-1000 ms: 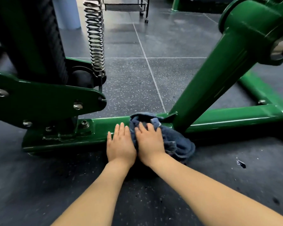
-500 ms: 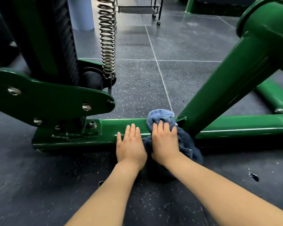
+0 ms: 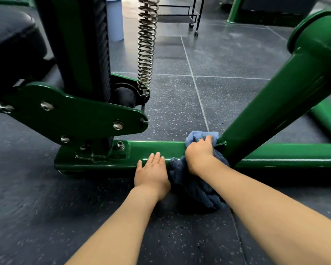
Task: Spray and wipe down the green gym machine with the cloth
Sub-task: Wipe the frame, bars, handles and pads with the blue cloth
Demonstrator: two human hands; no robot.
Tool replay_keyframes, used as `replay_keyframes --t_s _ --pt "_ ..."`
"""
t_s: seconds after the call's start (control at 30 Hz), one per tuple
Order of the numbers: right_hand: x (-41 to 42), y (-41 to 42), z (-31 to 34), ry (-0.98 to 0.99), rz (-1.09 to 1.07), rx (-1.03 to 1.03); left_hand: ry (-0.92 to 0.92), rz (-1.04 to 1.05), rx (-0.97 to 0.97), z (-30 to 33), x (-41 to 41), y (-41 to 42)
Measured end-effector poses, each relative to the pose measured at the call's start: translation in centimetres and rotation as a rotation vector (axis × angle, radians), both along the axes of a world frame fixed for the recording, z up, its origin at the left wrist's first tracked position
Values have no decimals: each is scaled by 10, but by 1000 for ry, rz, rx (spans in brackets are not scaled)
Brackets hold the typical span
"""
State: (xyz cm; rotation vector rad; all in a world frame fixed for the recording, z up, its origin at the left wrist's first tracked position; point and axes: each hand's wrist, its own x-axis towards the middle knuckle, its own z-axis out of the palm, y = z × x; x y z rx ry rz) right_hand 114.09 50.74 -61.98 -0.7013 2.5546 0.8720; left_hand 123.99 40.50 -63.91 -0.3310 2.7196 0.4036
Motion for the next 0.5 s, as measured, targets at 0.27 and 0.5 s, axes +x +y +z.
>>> replay_keyframes --t_s 0.27,0.5 --pt "57 37 -53 284 146 -573 44 39 7 1 -5 14" --pt "48 92 -53 346 -30 -452 18 28 12 1 -8 24"
